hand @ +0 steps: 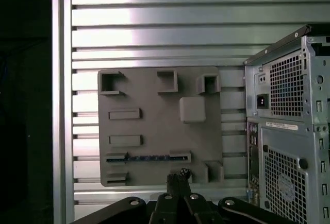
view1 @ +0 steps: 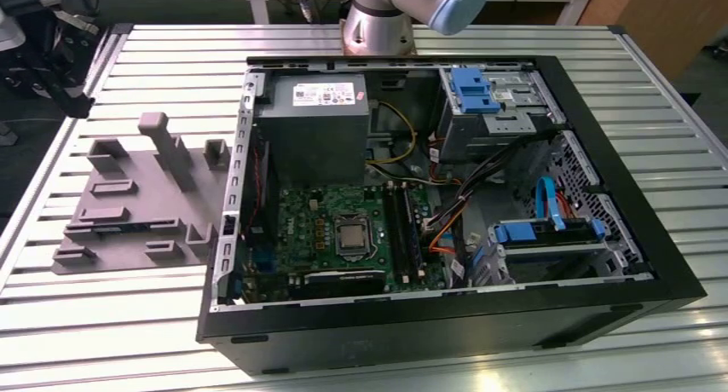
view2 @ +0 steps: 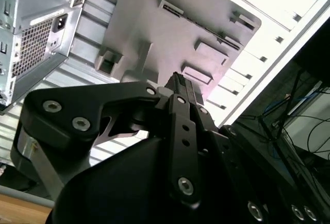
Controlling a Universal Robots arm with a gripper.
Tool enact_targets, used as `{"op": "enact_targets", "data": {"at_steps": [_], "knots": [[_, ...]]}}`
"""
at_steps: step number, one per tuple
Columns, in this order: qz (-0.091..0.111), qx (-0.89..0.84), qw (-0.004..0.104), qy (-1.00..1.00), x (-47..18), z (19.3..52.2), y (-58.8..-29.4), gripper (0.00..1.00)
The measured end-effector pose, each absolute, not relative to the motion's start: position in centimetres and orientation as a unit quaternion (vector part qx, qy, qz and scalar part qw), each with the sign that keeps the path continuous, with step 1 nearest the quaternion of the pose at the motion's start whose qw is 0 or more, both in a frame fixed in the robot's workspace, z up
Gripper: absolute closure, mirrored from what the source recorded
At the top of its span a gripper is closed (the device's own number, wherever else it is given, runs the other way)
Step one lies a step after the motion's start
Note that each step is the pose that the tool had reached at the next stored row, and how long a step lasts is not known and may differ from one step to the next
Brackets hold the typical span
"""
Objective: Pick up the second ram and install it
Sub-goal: 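Reach for the second ram, then pick up the second ram and move it above second insertion slot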
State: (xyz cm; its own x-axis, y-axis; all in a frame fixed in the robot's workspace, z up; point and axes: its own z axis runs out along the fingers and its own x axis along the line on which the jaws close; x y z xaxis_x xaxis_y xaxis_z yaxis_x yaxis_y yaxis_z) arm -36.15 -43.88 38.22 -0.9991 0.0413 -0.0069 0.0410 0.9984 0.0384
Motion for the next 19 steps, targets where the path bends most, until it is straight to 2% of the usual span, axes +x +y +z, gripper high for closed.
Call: {"op": "enact_targets", "data": {"at_steps": [8, 19], "knots": [[0.019, 0.021, -0.001, 1.0, -37.7, 37.6, -44.3, 0.89], [0.019, 0.02, -0.002, 1.0, -38.4, 37.2, -44.8, 0.89]]}}
